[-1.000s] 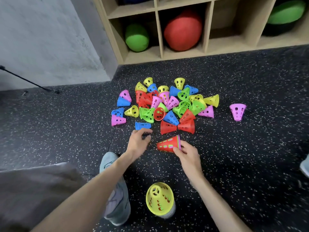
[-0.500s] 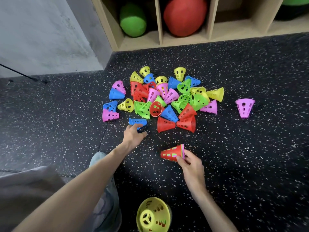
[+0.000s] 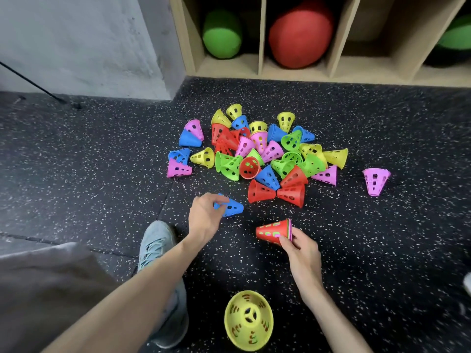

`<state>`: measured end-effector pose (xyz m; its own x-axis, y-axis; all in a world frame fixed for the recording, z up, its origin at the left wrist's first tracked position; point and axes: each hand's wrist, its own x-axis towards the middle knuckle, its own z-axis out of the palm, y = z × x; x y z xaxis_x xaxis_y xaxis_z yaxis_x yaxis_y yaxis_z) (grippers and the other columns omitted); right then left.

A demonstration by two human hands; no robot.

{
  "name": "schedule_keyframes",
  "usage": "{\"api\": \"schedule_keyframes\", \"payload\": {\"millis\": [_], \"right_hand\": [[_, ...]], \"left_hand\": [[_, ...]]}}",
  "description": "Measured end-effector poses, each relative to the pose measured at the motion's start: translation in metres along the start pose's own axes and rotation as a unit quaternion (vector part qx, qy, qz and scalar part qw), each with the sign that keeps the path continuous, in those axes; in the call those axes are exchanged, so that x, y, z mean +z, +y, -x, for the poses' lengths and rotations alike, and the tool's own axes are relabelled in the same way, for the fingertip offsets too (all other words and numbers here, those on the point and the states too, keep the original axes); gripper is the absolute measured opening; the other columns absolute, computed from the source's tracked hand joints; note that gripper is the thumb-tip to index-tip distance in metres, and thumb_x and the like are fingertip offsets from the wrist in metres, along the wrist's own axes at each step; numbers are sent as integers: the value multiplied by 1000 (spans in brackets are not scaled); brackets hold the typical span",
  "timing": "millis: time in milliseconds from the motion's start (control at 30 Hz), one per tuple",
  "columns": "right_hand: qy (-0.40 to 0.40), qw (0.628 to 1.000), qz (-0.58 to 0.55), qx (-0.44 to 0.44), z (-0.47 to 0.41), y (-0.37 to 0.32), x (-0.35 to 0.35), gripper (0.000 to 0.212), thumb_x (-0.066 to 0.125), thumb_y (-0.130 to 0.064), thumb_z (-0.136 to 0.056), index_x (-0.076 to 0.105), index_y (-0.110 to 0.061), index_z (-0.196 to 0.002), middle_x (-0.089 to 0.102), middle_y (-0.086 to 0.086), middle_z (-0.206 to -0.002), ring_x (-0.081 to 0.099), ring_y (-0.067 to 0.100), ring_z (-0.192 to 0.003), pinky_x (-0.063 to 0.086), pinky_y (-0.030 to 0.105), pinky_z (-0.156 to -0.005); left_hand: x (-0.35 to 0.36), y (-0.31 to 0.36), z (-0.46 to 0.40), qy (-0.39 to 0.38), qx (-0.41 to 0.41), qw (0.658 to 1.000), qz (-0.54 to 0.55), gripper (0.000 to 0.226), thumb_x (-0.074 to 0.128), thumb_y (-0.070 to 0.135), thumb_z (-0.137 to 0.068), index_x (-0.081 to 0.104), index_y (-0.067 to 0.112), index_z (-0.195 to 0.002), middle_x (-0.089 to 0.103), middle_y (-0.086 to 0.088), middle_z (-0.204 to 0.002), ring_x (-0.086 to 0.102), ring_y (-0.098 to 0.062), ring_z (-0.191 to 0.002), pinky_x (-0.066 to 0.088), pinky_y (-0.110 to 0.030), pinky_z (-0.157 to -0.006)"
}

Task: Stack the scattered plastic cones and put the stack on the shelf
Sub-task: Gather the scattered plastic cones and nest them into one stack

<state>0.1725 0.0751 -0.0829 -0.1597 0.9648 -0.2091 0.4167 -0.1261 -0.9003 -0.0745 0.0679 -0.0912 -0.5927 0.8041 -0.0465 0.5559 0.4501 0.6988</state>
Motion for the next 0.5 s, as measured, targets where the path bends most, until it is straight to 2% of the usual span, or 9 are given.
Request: {"api": "schedule_keyframes", "payload": {"millis": [67, 133, 233, 300, 333, 367, 400, 467, 500], "right_hand": [[5, 1000, 6, -15, 7, -11, -2, 11, 65, -23, -96, 70, -32, -91, 74, 0, -90, 68, 23, -93, 53, 44, -90], [10, 1000, 7, -29, 15, -23, -4, 13, 64, -23, -97, 70, -34, -94, 75, -5, -95, 68, 17, -95, 53, 44, -92], [16, 998, 34, -56, 26, -42, -7, 24, 63, -25, -98, 72, -25, -120, 74, -8, -116, 67, 13, -111, 50, 36, -98], [29, 995, 49, -87, 32, -56, -10, 33, 64, -25, -99, 68, -18, -131, 71, -4, -124, 65, 14, -115, 49, 32, -97], [39, 993, 54, -102, 36, -63, -12, 34, 64, -25, -99, 66, -16, -132, 71, -3, -124, 65, 13, -114, 48, 30, -94], [51, 991, 56, -114, 39, -70, -15, 33, 64, -24, -99, 66, -15, -131, 72, -5, -120, 65, 12, -109, 47, 26, -89], [61, 989, 53, -124, 42, -76, -18, 31, 64, -23, -100, 67, -15, -129, 72, -11, -112, 65, 8, -102, 45, 18, -83], [72, 987, 40, -138, 48, -85, -24, 28, 63, -21, -100, 69, -17, -127, 64, -27, -96, 62, -5, -90, 39, 3, -74], [75, 986, 38, -146, 50, -89, -27, 28, 63, -21, -100, 69, -17, -127, 62, -29, -95, 61, -6, -89, 38, 1, -72]], "left_hand": [[-10, 0, 12, 4, 24, 1000, 7, 20, 71, 9, -93, 78, 27, -99, 75, 12, -101, 65, -12, -89, 55, -30, -86], [-21, 5, 25, -7, 36, 999, 31, 24, 74, 5, -90, 73, 27, -99, 74, 11, -89, 67, -8, -84, 54, -26, -84], [-37, 11, 39, -28, 53, 997, 47, 31, 72, 4, -91, 70, 26, -112, 71, 12, -81, 67, -10, -84, 52, -28, -88], [-48, 16, 49, -27, 81, 996, 18, 28, 68, 5, -94, 75, 22, -115, 69, 13, -85, 64, -9, -82, 49, -17, -82], [-53, 19, 54, -19, 95, 995, 8, 26, 67, 5, -95, 77, 20, -113, 67, 12, -87, 60, -7, -81, 44, -8, -75], [-56, 23, 59, -12, 102, 995, 6, 24, 67, 5, -96, 79, 20, -110, 64, 11, -89, 58, -7, -81, 42, -6, -73], [-57, 25, 64, -3, 106, 994, 12, 22, 67, 6, -96, 79, 21, -108, 63, 10, -90, 57, -9, -82, 44, -9, -74], [-55, 25, 71, 9, 109, 994, 23, 19, 70, 12, -95, 78, 27, -103, 66, 6, -96, 59, -16, -91, 51, -33, -85], [-52, 25, 74, 5, 111, 994, 24, 18, 72, 15, -94, 77, 30, -102, 66, 4, -100, 60, -20, -97, 51, -42, -89]]}}
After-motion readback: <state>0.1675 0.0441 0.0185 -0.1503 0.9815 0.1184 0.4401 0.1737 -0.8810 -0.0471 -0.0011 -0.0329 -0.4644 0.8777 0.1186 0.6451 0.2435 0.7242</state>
